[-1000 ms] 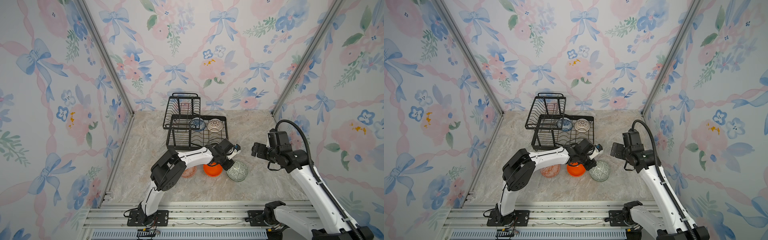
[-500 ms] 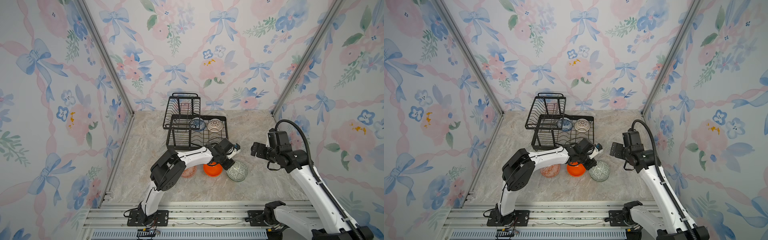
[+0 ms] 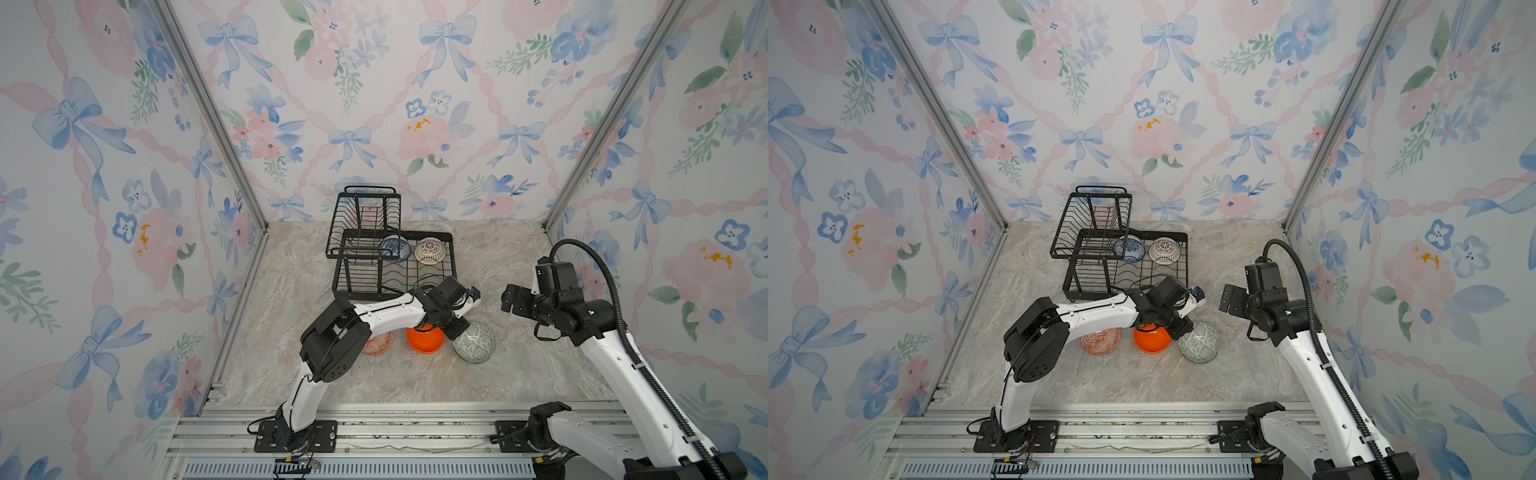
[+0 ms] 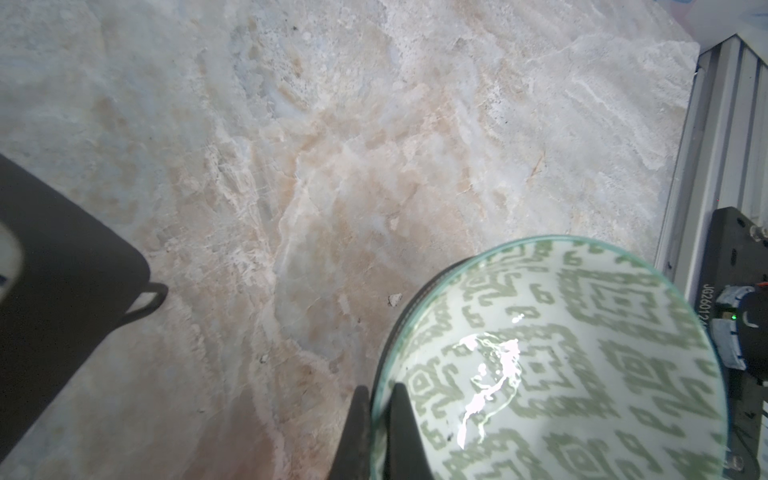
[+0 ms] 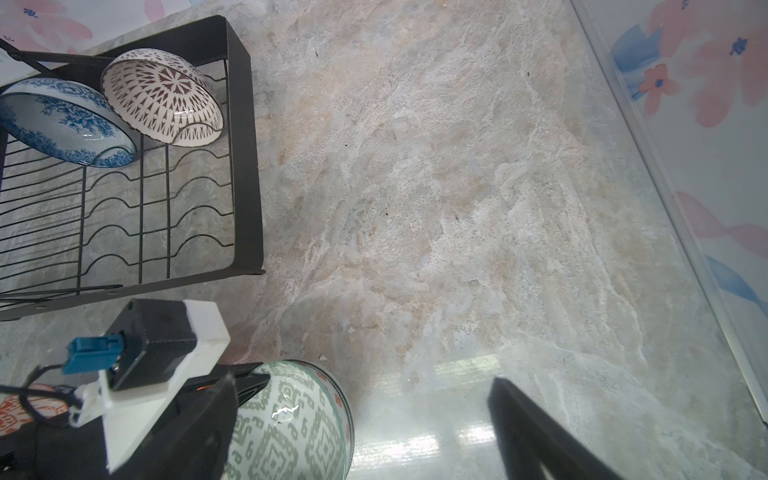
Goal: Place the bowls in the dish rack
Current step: 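Lower the left gripper onto the rim of the green-patterned bowl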
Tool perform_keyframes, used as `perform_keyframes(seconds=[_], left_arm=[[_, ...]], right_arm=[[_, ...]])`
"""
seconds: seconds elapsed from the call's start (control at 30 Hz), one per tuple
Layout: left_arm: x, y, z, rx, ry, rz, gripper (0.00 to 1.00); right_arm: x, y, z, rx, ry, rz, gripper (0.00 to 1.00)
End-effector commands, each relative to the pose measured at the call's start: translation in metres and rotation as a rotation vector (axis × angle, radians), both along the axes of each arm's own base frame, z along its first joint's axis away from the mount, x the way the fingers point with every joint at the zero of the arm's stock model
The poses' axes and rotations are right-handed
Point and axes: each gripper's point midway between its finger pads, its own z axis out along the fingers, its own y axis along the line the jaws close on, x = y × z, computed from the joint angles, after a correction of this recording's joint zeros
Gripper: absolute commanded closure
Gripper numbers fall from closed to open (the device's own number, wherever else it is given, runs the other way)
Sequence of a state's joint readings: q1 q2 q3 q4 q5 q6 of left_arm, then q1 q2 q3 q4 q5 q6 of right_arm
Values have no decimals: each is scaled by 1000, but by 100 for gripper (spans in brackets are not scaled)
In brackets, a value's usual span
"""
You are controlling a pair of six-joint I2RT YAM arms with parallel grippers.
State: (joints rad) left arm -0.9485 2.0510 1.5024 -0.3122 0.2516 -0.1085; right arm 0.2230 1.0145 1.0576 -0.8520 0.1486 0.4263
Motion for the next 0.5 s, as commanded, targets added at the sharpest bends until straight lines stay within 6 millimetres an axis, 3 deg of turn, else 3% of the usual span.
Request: perform_keyframes(seconds=[0.0, 0.17, 0.47], left_arm=[[4, -1, 33, -61, -17, 13, 100], [7, -1, 40, -78, -19, 22, 100], [14, 0, 30, -71, 16, 54, 100]], right_arm=[[0, -1, -5, -3, 12, 7, 3], [1, 0, -5, -1, 12, 11, 3], [4, 2, -5, 0, 14, 20, 3]])
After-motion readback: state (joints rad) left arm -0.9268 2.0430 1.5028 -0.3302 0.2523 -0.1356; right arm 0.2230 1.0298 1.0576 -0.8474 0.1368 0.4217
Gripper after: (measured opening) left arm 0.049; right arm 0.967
